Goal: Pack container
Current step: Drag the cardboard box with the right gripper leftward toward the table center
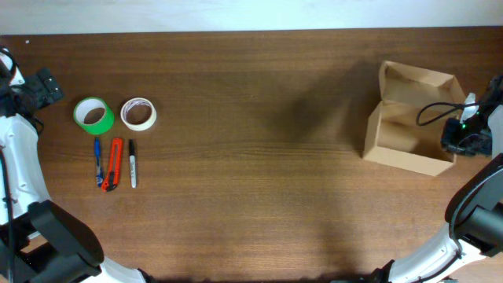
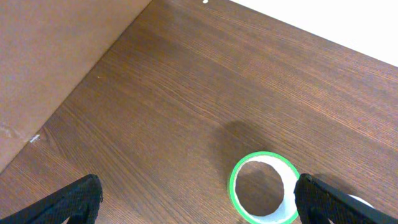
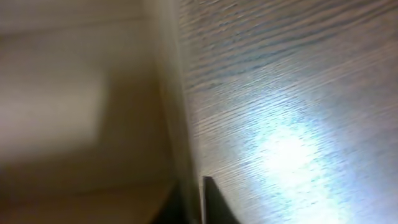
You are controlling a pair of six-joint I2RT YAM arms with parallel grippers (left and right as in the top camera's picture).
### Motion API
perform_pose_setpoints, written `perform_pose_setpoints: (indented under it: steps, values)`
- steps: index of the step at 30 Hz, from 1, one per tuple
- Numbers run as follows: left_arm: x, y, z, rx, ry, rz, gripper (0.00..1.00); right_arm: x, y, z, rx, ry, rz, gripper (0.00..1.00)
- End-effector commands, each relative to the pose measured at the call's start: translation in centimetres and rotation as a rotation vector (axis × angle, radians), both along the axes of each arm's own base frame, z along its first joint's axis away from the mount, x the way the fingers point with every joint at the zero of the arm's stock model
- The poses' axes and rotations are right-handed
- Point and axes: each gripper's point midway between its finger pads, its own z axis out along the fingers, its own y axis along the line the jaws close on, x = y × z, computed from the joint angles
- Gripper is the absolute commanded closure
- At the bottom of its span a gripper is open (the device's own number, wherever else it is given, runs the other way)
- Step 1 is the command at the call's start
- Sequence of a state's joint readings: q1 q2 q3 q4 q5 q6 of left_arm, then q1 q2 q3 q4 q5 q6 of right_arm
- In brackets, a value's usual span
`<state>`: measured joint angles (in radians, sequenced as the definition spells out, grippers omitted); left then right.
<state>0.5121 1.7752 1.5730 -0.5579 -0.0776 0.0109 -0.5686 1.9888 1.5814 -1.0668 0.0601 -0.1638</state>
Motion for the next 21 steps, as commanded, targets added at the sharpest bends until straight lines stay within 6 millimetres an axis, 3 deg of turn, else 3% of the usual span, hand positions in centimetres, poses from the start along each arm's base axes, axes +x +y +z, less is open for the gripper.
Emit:
perform_pose_setpoints:
  steps: [1, 6, 10, 13, 16, 21]
  values:
    - [0.3, 0.2, 0.2, 0.0, -0.008, -0.008, 0.0, 0.5, 0.1, 0.1, 0.02, -0.025, -0.043, 0.96]
    - [0.3, 0.2, 0.2, 0.0, -0.008, -0.008, 0.0, 2.9, 2.4, 2.5, 0.165, -0.142, -0.034, 0.96]
    - [0.3, 0.2, 0.2, 0.0, -0.008, -0.008, 0.01, 4.5, 3.6, 7.1, 0.225, -0.213, -0.073, 0.97]
    - [0.3, 0.2, 0.2, -0.001, -0.008, -0.008, 0.0, 5.5, 5.6, 11.6, 0.248, -0.252, -0.036, 0.96]
    - [0.3, 0.2, 0.2, 0.0, -0.008, -0.008, 0.0, 6.2, 8.6, 15.6, 0.249, -0.277, -0.011, 0.96]
    - [0.3, 0.2, 0.2, 0.0, -0.008, -0.008, 0.0, 7.2, 16.6, 20.2, 0.274, -0.303, 0.07, 0.96]
